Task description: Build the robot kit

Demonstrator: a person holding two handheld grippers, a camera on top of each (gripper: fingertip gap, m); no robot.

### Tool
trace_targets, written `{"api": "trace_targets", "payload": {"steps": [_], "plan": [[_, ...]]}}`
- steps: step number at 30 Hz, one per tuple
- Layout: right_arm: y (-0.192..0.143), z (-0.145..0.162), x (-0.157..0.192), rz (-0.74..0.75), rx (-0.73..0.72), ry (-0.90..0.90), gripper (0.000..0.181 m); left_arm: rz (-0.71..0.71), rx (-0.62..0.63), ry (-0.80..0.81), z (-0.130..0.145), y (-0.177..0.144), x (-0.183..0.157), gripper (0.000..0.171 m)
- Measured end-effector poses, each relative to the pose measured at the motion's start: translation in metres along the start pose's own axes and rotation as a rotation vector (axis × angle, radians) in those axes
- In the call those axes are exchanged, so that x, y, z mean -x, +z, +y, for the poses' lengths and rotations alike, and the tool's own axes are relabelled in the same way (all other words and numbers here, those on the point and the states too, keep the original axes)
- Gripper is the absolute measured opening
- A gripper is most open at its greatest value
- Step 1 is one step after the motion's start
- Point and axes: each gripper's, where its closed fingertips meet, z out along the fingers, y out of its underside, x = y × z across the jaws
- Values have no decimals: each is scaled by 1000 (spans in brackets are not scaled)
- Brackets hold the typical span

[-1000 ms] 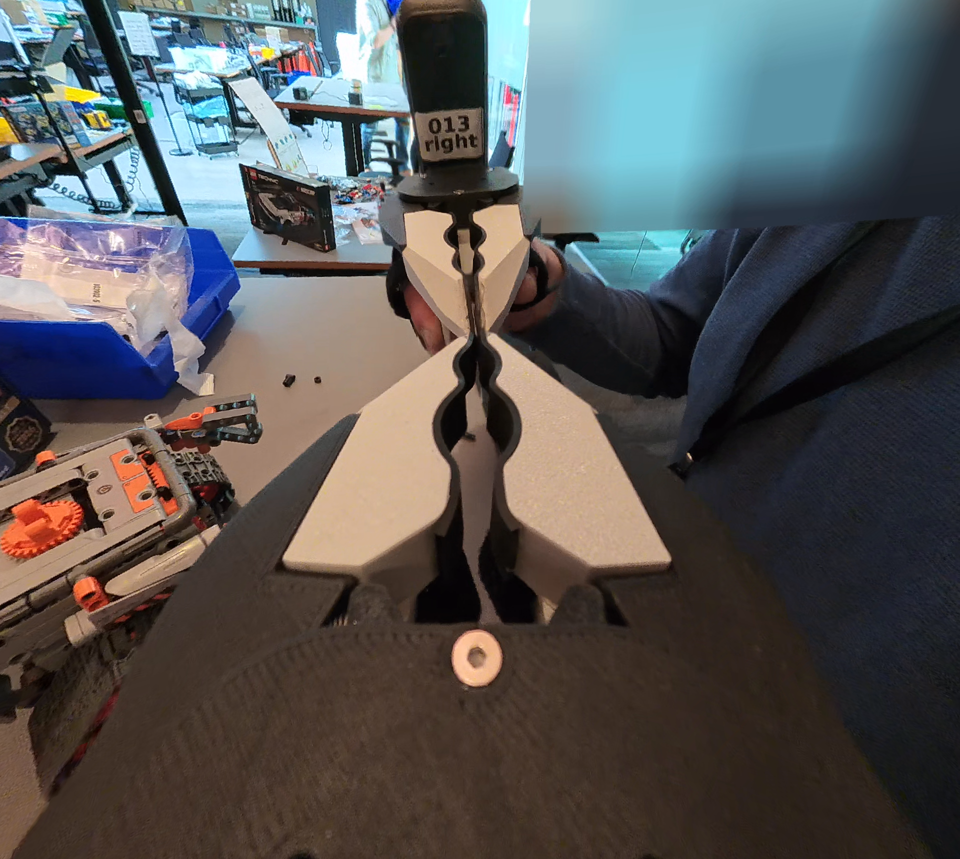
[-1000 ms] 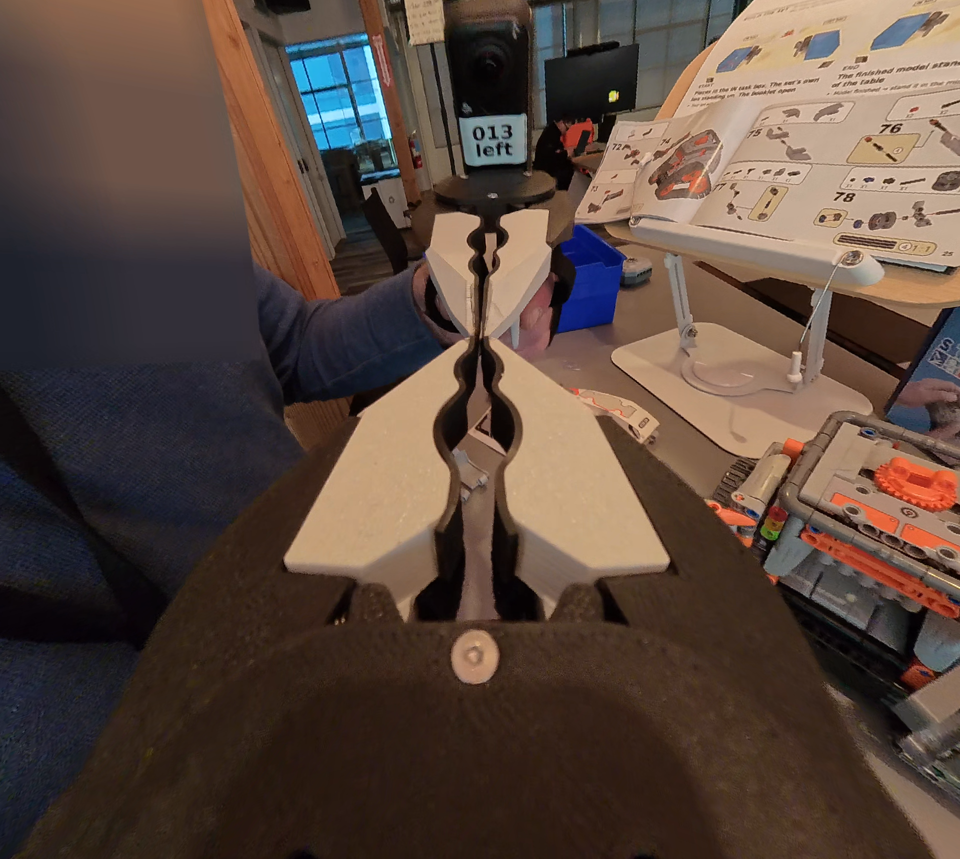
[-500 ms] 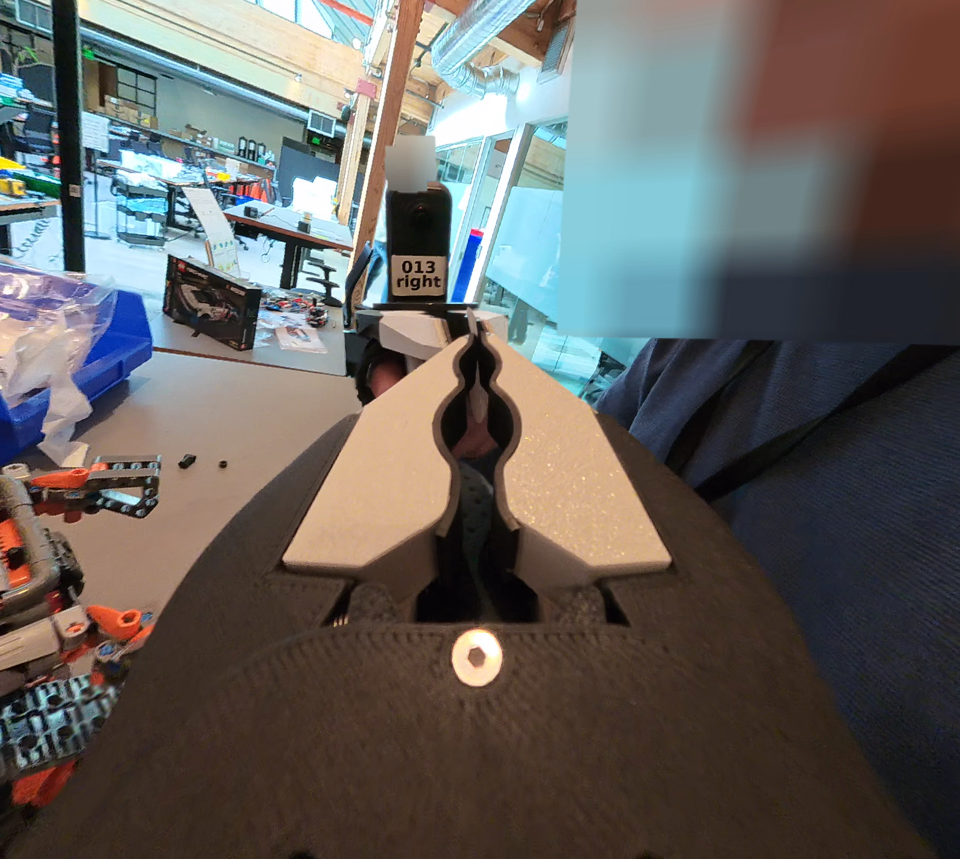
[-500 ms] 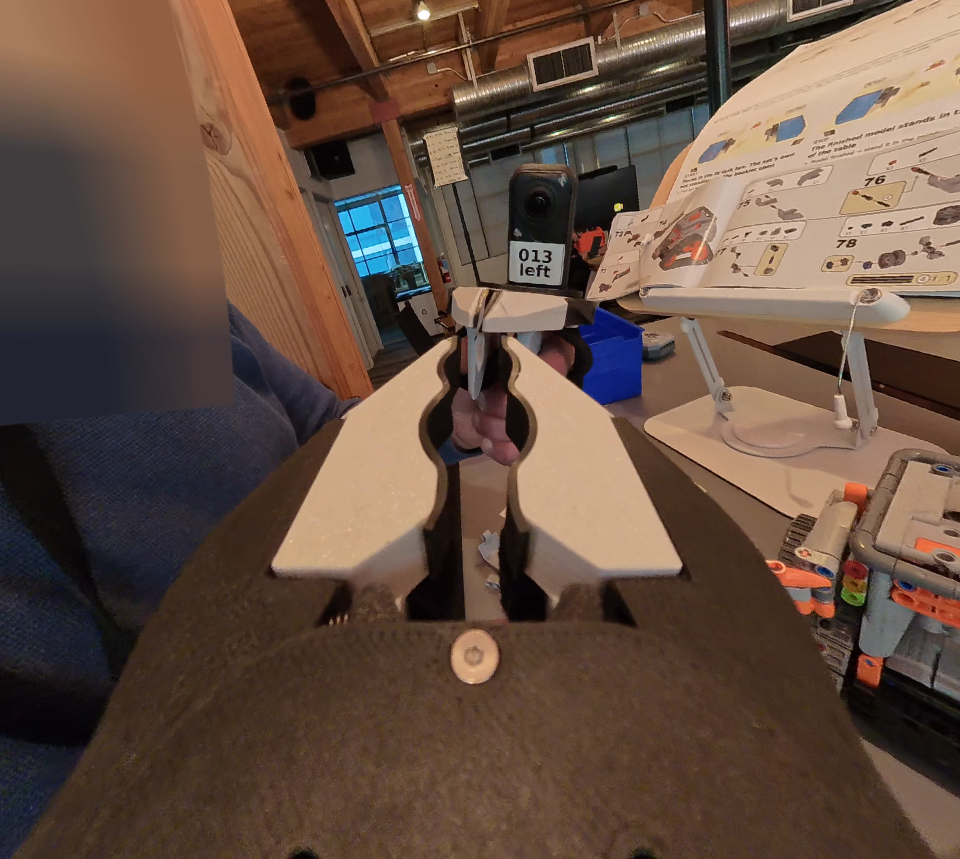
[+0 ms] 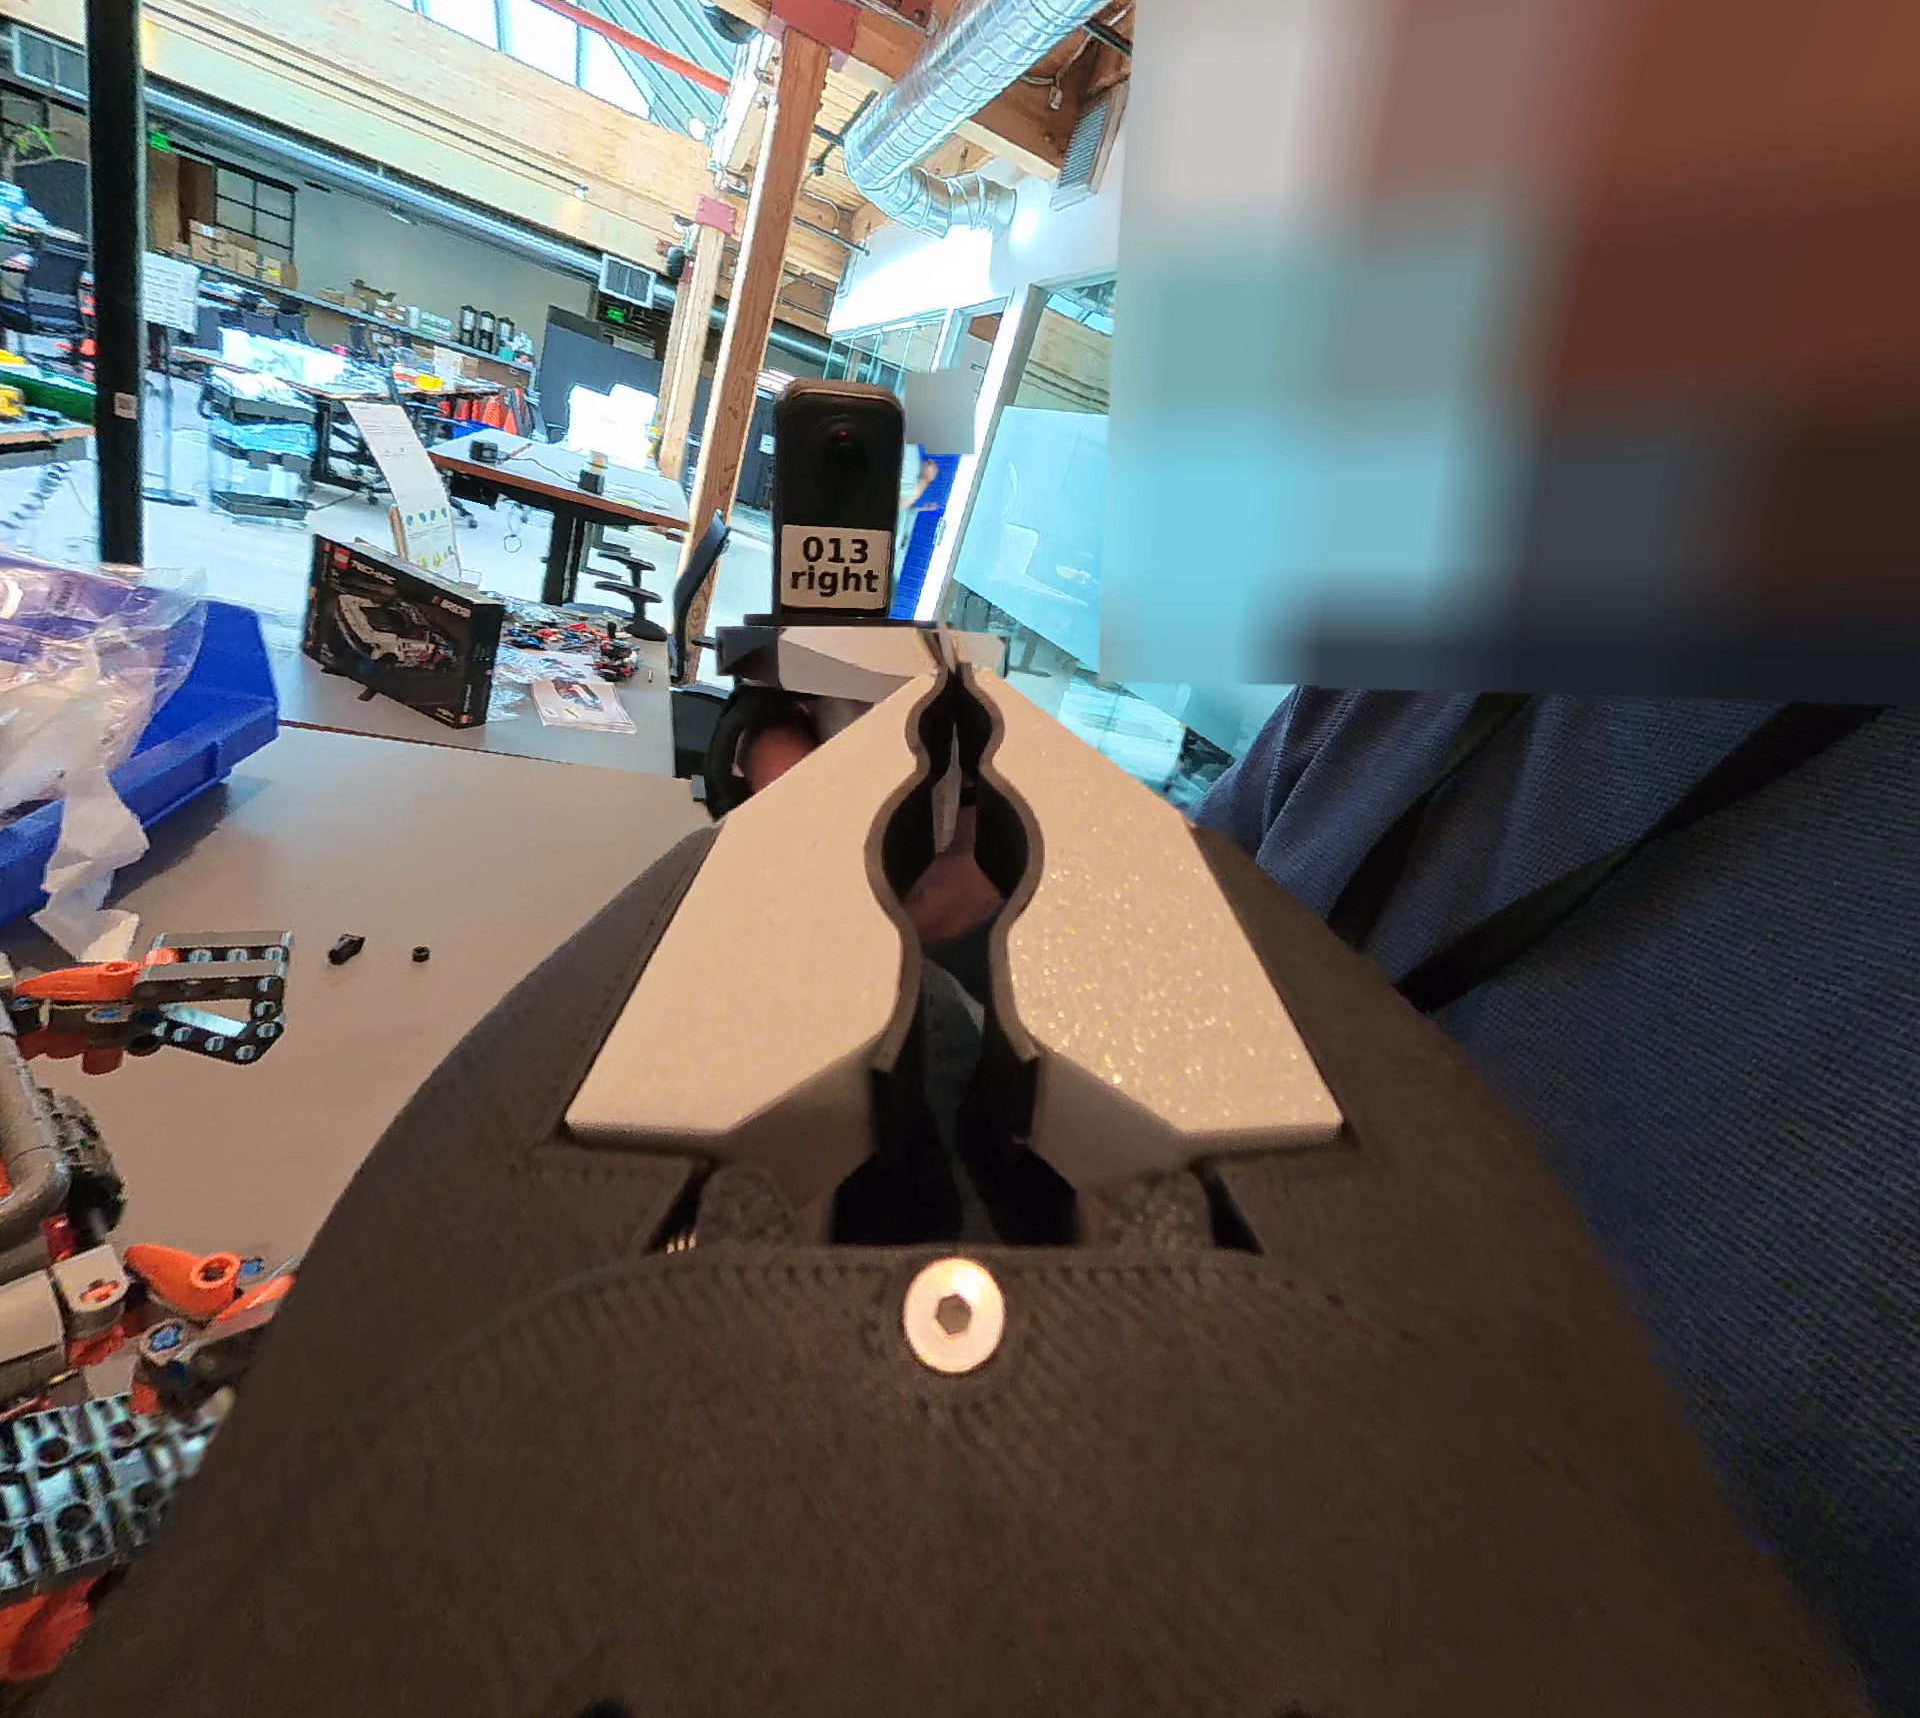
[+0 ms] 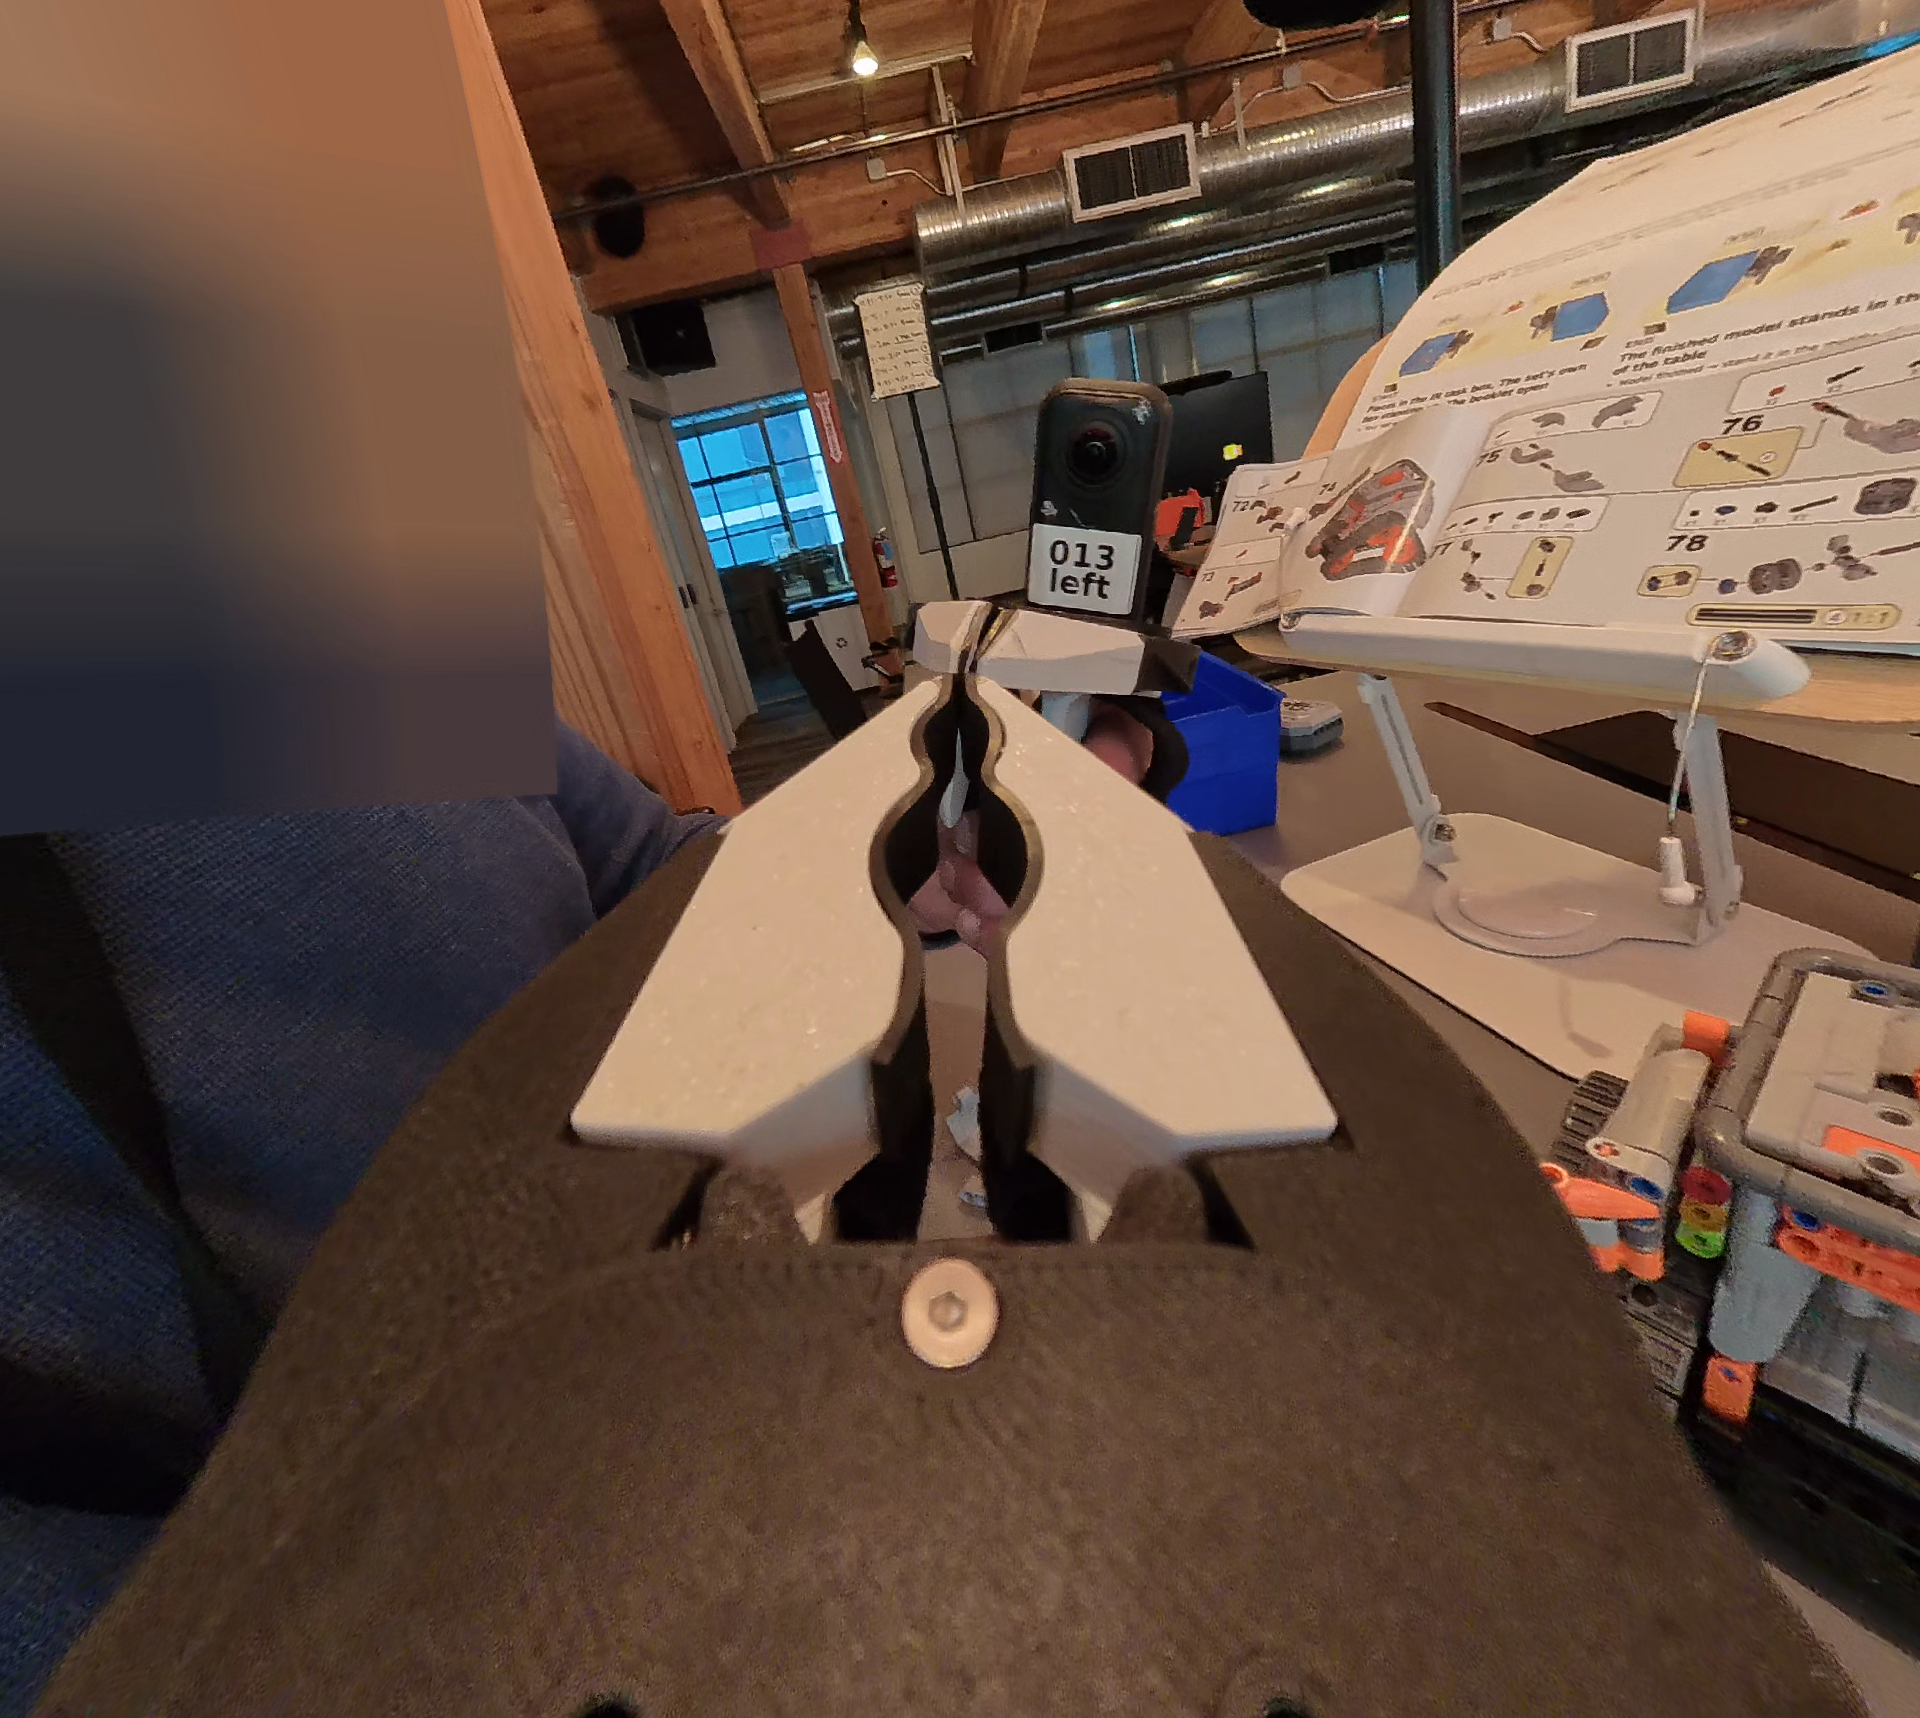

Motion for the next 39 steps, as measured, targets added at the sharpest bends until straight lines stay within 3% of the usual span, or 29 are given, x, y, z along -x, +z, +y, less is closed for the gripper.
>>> {"api": "trace_targets", "payload": {"steps": [4, 8, 12, 19, 22, 28, 32, 35, 39], "plan": [[-4, -3, -7, 91, 21, -56, 0, -102, 17, 96, -3, 0, 8, 0], [-17, -18, -15, 192, -22, -105, 0, -163, -54, 100, -17, -10, 15, 0], [-11, -4, -21, 215, 17, -97, 18, -136, -156, 24, -22, -10, 17, 0], [6, 6, -21, 197, -35, -36, 12, -122, -232, -31, -17, -2, 21, 0], [7, 5, -25, 207, -61, -25, 0, -119, -271, -44, -19, -4, 22, 0], [5, 5, -25, 215, -30, -34, 0, -131, -260, -40, -17, -7, 23, 0], [-8, 3, -26, 245, -2, -52, 0, -170, -258, -16, -22, -17, 27, 21], [-28, 5, -32, 286, 33, -67, 0, -283, -143, 52, -20, -34, 49, 37], [-65, 22, -44, 362, 140, -58, 0, -522, 135, 110, 0, -71, 111, 58]]}}
